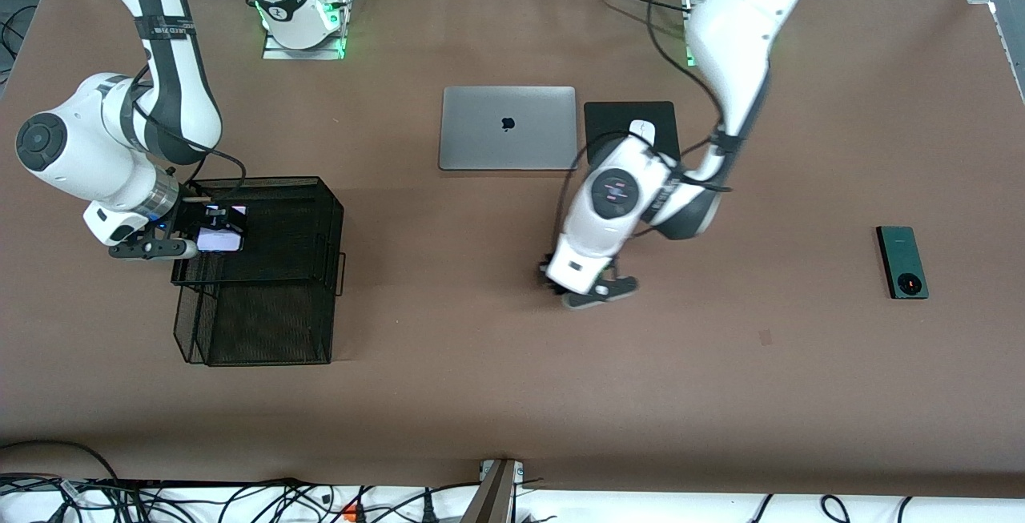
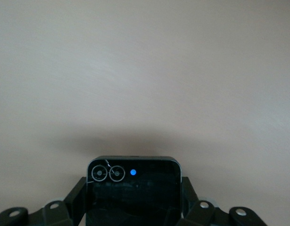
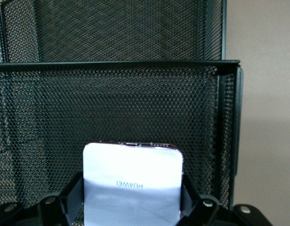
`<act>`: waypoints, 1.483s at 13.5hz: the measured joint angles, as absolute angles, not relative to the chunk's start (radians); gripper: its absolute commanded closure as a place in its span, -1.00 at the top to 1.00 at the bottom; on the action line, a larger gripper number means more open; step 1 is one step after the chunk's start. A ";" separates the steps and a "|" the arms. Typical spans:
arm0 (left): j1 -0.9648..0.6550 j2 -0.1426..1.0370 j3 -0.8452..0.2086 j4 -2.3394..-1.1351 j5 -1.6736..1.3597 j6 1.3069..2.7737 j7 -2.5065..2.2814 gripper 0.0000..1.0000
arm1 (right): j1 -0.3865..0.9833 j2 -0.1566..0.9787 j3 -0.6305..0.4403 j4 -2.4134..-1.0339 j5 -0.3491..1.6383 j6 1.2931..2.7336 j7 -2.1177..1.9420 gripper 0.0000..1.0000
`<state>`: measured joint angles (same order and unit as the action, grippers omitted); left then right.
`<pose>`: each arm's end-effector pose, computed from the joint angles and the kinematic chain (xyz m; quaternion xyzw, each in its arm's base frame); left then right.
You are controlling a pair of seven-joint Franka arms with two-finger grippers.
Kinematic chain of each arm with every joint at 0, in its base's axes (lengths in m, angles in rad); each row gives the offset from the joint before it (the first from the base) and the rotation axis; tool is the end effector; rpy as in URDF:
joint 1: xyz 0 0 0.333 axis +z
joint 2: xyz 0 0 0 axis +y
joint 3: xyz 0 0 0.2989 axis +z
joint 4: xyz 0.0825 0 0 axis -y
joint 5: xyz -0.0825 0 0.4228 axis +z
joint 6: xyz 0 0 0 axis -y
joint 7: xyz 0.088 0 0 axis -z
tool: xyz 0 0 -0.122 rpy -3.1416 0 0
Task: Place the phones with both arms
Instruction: 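Place the white phone in the mesh basket with the right gripper, then grasp the flip phone with the right gripper while the left gripper releases it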
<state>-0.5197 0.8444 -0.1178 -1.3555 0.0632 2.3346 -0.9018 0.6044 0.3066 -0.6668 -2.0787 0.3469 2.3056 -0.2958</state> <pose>0.6321 -0.4448 0.1818 0.9883 0.1338 0.0377 0.0619 0.6040 -0.0283 0.2520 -0.9994 -0.0108 -0.0083 0.0332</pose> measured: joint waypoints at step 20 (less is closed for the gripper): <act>-0.880 1.079 0.114 -1.069 0.063 2.316 -0.923 1.00 | 0.591 0.351 -0.670 -1.729 0.329 1.964 -0.185 0.98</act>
<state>-0.8799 1.0787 0.1137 -1.0689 0.0632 2.3156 -0.9231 0.5907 0.3514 -0.6705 -1.7287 0.3289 1.9644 -0.1847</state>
